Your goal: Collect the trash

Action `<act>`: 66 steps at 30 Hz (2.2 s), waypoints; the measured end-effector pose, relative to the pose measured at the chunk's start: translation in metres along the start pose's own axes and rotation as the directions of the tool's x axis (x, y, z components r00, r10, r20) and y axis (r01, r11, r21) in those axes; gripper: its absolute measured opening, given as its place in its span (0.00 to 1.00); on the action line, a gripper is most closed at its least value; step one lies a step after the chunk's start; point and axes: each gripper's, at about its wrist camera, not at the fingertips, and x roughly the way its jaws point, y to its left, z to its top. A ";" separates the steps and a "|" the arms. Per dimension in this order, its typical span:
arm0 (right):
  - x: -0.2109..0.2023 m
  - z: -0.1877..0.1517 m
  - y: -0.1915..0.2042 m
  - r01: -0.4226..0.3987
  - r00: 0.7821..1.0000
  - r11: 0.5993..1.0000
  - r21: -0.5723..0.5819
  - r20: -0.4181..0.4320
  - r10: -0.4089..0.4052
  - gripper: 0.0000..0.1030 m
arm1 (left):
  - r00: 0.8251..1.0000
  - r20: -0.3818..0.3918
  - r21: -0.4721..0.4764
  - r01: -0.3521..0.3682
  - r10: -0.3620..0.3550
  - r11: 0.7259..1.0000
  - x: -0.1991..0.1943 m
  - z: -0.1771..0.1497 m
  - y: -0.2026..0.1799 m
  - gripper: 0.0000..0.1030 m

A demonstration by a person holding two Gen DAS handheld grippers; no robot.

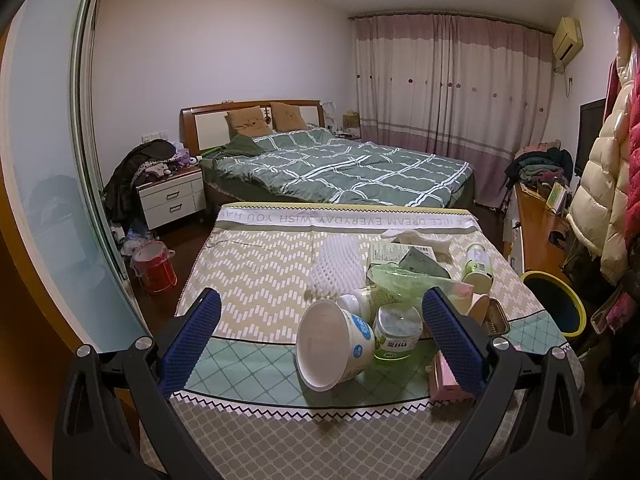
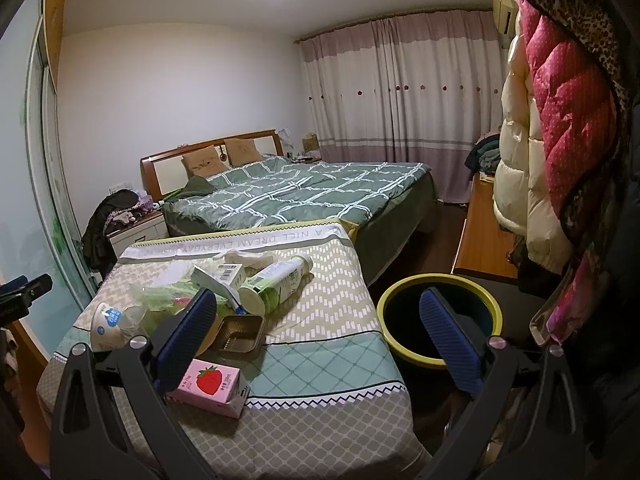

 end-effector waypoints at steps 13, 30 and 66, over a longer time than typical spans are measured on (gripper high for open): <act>0.003 0.000 -0.001 0.001 1.000 1.000 0.004 -0.007 -0.001 0.94 | 1.000 -0.007 0.004 -0.001 0.001 1.000 0.003 -0.001 0.000 0.96; 0.008 -0.002 -0.004 0.008 1.000 1.000 0.008 -0.016 -0.008 0.94 | 1.000 -0.016 0.016 -0.002 0.002 1.000 0.005 -0.004 -0.003 0.96; 0.011 -0.002 -0.004 0.009 1.000 1.000 0.012 -0.023 -0.008 0.94 | 1.000 -0.016 0.018 -0.007 0.007 1.000 0.006 -0.005 -0.003 0.96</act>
